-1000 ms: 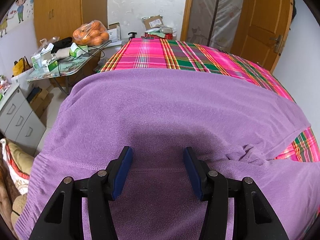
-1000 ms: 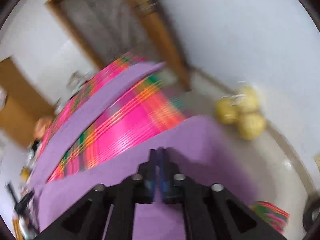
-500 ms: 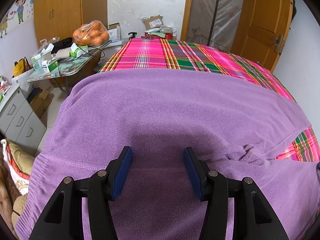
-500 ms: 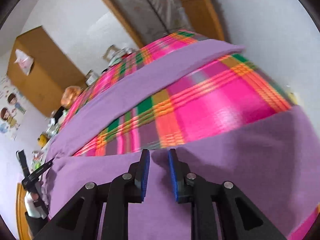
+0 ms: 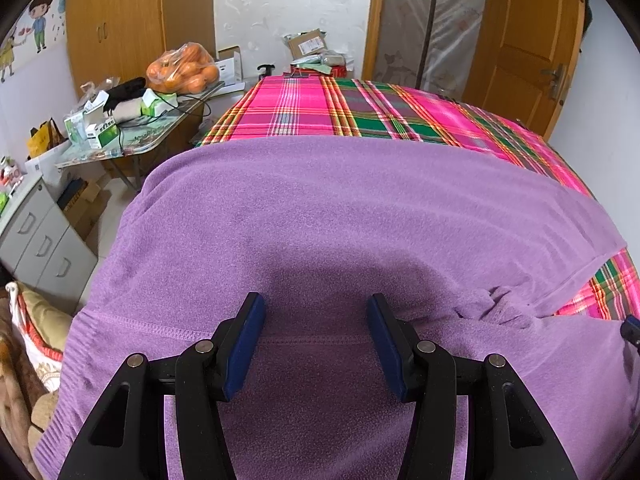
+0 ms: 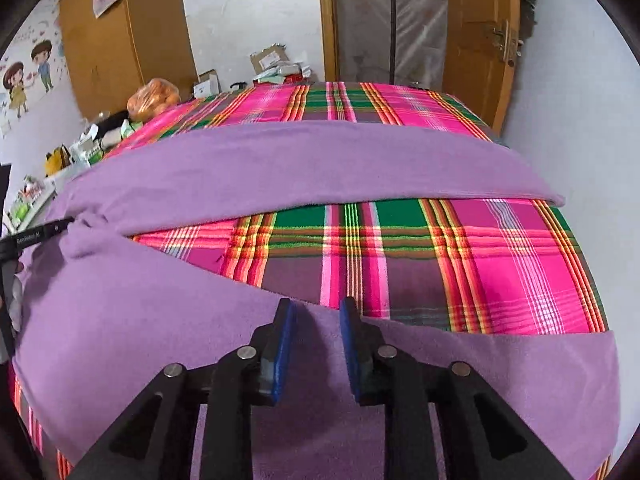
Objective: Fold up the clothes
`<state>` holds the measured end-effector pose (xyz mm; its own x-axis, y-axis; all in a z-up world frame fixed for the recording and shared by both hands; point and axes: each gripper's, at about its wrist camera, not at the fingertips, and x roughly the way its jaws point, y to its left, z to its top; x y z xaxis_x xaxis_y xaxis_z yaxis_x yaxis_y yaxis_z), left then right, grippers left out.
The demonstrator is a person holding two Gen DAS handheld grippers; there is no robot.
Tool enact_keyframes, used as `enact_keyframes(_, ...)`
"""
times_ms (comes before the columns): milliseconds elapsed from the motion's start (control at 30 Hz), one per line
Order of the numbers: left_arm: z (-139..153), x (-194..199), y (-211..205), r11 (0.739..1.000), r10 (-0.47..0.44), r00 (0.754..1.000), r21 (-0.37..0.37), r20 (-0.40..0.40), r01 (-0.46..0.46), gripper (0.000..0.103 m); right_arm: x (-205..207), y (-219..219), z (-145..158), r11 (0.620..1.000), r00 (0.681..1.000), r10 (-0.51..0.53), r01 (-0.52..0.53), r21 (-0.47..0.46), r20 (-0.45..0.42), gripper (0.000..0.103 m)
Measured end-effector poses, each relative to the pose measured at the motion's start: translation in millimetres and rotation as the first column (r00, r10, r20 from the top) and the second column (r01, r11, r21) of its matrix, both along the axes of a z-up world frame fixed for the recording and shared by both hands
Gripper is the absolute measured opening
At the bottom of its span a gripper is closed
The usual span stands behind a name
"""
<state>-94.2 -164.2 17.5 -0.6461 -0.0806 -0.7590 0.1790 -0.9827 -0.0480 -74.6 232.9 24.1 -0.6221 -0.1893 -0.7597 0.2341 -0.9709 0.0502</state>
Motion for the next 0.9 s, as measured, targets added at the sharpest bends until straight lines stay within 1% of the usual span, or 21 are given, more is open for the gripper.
enact_keyframes(133, -0.3, -0.7, 2.7, 1.0, 0.001, 1.0, -0.022, 0.007, -0.001, 0.056, 2.0, 1.9, 0.8, 1.0, 1.0, 0.004, -0.004, -0.009, 0.004, 0.027)
enact_keyframes(267, 0.1, 0.7, 3.9, 0.999, 0.007, 1.0, -0.036, 0.011, -0.007, 0.056, 5.5, -1.5, 1.9, 1.0, 1.0, 0.022, -0.022, 0.005, 0.002, 0.035)
enact_keyframes(600, 9.8, 37.7, -1.0, 0.992, 0.053, 0.998, -0.117, -0.024, -0.055, 0.056, 0.8, -3.8, 0.9, 0.999, 0.999, 0.043, -0.043, -0.001, 0.006, 0.041)
enact_keyframes(733, 12.7, 51.8, -3.9, 0.986, 0.07, 0.997, -0.147, -0.036, -0.075, 0.056, 0.4, -6.3, 0.7, 0.999, 0.999, 0.053, -0.053, 0.007, 0.006, 0.045)
enact_keyframes(833, 4.0, 54.8, -17.1, 0.987, 0.09, 0.996, -0.135, -0.008, -0.09, 0.056, 0.4, -8.2, 0.6, 0.998, 0.998, 0.057, -0.057, 0.015, 0.005, 0.046)
enact_keyframes(900, 0.6, 56.5, -28.7, 0.992, 0.096, 0.995, -0.088, 0.003, -0.095, 0.056, 0.3, -8.7, 0.8, 0.998, 0.998, 0.058, -0.058, 0.017, 0.005, 0.047)
